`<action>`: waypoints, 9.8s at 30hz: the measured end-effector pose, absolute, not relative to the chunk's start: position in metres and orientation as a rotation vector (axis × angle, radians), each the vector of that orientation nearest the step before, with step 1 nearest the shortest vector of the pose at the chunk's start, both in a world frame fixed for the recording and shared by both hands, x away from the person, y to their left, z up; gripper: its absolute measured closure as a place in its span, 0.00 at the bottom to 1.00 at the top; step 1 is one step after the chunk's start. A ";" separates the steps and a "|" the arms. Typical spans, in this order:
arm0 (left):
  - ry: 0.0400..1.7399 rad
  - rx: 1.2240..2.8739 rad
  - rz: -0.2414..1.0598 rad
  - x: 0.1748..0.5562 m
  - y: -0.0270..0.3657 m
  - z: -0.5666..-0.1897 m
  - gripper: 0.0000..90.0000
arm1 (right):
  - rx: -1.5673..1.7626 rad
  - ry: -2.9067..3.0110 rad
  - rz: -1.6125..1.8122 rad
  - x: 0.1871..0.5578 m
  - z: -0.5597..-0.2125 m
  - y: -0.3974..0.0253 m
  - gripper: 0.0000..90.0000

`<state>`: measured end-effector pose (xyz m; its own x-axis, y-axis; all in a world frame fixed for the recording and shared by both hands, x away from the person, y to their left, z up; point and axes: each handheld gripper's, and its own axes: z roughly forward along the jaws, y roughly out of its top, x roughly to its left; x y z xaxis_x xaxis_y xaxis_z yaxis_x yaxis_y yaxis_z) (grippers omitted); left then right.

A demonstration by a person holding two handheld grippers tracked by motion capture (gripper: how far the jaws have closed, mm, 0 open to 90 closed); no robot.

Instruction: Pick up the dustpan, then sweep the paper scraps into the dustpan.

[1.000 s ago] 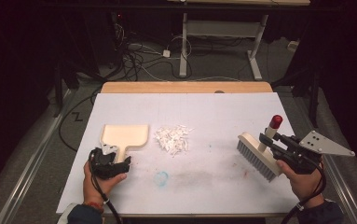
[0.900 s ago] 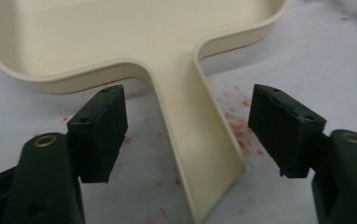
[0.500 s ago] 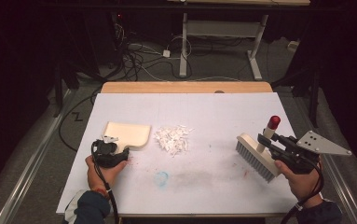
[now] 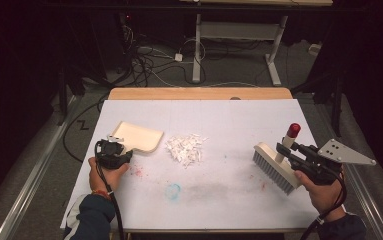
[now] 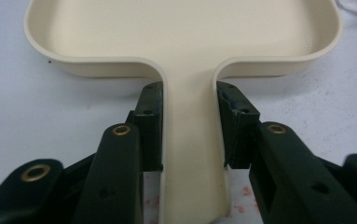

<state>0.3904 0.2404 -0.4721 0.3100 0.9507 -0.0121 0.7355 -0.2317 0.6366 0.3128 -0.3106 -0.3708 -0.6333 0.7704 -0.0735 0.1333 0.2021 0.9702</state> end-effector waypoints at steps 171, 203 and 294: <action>0.993 2.475 0.248 0.332 0.201 -0.444 0.70 | 0.484 2.028 1.675 0.408 -0.363 -0.062 0.78; 0.977 2.486 0.224 0.336 0.205 -0.445 0.70 | 0.207 2.237 1.718 0.422 -0.400 -0.021 0.78; 1.045 2.552 0.234 0.305 0.202 -0.456 0.70 | 0.532 2.112 1.710 0.338 -0.361 -0.102 0.78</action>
<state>0.3051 0.2024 -0.4558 0.7110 0.7031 0.0128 0.6413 -0.6557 0.3985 0.3379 -0.1024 -0.3611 -0.8601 0.5078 -0.0483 0.0582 0.1918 0.9797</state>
